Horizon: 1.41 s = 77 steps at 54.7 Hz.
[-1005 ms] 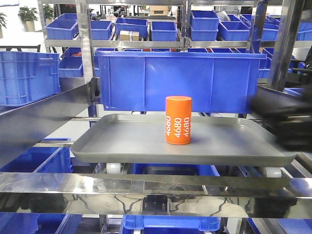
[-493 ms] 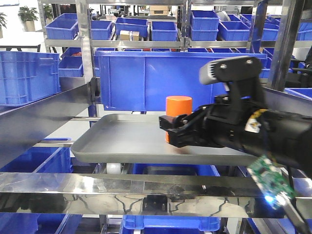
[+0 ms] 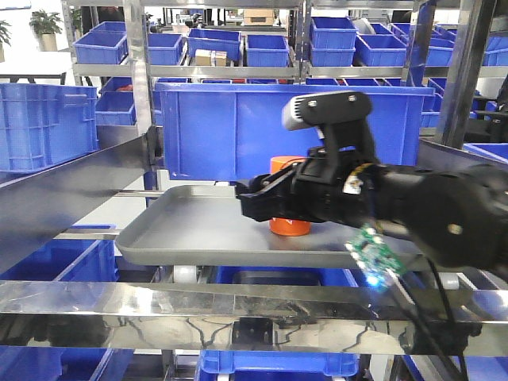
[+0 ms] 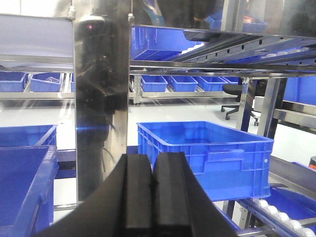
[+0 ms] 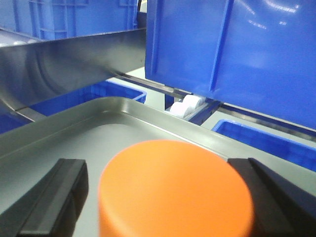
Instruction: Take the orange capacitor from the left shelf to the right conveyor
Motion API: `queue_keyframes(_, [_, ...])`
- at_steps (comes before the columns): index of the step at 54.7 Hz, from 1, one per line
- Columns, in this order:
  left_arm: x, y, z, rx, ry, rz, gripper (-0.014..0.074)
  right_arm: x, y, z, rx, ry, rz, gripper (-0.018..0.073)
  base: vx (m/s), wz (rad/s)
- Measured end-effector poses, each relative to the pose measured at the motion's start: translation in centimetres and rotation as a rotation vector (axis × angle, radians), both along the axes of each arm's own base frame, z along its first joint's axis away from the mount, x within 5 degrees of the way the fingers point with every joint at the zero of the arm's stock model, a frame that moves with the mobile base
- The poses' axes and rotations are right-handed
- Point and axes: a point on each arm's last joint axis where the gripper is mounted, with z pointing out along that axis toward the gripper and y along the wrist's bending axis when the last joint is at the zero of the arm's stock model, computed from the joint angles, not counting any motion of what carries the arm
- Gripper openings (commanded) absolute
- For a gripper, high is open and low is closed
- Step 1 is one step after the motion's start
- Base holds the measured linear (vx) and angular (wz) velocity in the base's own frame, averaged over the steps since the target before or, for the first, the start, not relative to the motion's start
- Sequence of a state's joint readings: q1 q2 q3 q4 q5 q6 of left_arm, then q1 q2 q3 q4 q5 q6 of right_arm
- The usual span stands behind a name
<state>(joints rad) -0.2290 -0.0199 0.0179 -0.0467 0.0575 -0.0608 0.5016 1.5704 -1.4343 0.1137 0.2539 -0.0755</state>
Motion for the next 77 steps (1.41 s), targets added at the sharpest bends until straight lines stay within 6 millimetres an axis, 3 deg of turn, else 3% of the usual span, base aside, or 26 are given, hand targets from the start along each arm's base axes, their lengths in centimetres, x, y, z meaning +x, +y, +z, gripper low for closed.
queue_keyframes(5, [0.0,0.0,0.0,0.0,0.0,0.0,-0.0006,0.4,0.2,-0.3,-0.004,0.01,0.0,0.0371,0.0,0.0])
queue_keyframes(10, [0.0,0.0,0.0,0.0,0.0,0.0,-0.0006,0.4,0.2,-0.4,-0.006,0.015,0.0,0.0102,0.0,0.0])
queue_keyframes(13, [0.0,0.0,0.0,0.0,0.0,0.0,-0.0006,0.4,0.2,-0.4,-0.005,0.014,0.0,-0.0015,0.0,0.0])
queue_keyframes(23, [0.0,0.0,0.0,0.0,0.0,0.0,-0.0006,-0.4,-0.2,0.6,-0.013,0.009,0.004,-0.001,0.0,0.0])
queue_keyframes(31, [0.0,0.0,0.0,0.0,0.0,0.0,-0.0006,-2.8,-1.7,3.3,-0.061,-0.043,0.007,-0.0009,0.0,0.0])
queue_keyframes(40, [0.0,0.0,0.0,0.0,0.0,0.0,-0.0006,-8.3,-5.1,7.5,-0.133,-0.084,-0.007,-0.0009,0.0,0.0])
queue_keyframes(53, [0.0,0.0,0.0,0.0,0.0,0.0,-0.0006,-16.6,-9.9,10.1,-0.156,-0.084,-0.028,-0.0008,0.0,0.0])
queue_keyframes(61, [0.0,0.0,0.0,0.0,0.0,0.0,-0.0006,-21.9,-12.9,8.1,-0.095,-0.182,-0.041,-0.0008,0.0,0.0])
queue_keyframes(70, [0.0,0.0,0.0,0.0,0.0,0.0,-0.0006,-26.1,-15.3,2.3,-0.014,-0.268,-0.07,-0.0008,0.0,0.0])
queue_keyframes(77, [0.0,0.0,0.0,0.0,0.0,0.0,-0.0006,-27.8,-16.2,-2.3,0.04,-0.286,-0.083,-0.0008,0.0,0.0])
